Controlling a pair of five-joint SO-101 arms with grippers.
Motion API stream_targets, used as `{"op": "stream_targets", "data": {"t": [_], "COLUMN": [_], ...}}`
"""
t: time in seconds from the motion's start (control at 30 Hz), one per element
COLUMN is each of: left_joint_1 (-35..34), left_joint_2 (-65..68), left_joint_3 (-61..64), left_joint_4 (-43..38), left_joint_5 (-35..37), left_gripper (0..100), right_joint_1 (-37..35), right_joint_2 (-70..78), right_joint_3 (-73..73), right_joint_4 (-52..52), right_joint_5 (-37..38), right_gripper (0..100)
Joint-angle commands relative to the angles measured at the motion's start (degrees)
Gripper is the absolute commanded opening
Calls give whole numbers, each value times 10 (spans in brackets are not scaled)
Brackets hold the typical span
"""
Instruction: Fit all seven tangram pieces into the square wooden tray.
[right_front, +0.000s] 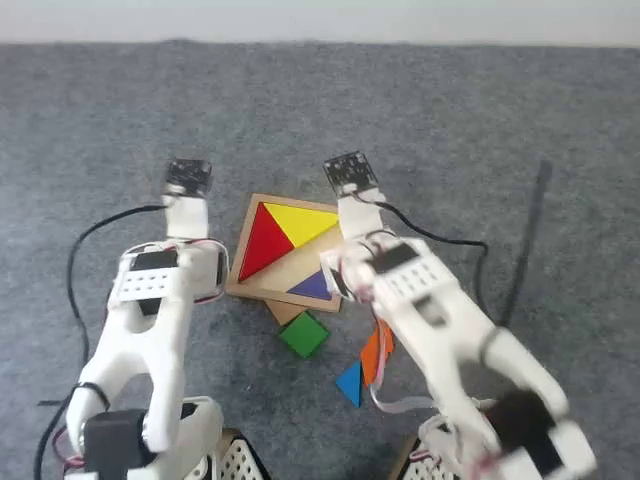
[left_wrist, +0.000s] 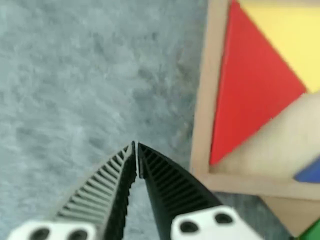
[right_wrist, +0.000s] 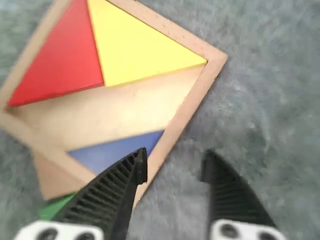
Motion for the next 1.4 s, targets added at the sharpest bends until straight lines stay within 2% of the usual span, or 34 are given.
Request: {"op": "stream_targets", "data": {"t": [0.0,0.33,0.53,0.83,1.13,1.37], "left_joint_1": [-14,-19,-17,-18,-18,-19], "left_joint_2": [-20,-120,-158,-189,-198,-195], "left_joint_3": [-15,62,93,113,115,115], "left_joint_4": [-9,-14,-12,15,30,27], "left_joint_5": [-11,-39,-39,-39,-39,-40], "left_gripper": [9,9,9,9,9,9], "right_joint_1": [3,30,30,62,118,124], "right_joint_2": [84,257,291,327,334,340], "right_joint_3": [-107,-278,-343,-405,-436,-433], "right_joint_4": [-13,7,66,125,125,111], "right_joint_5": [-13,-11,13,21,163,267], "right_gripper": [236,223,58,58,58,69]}}
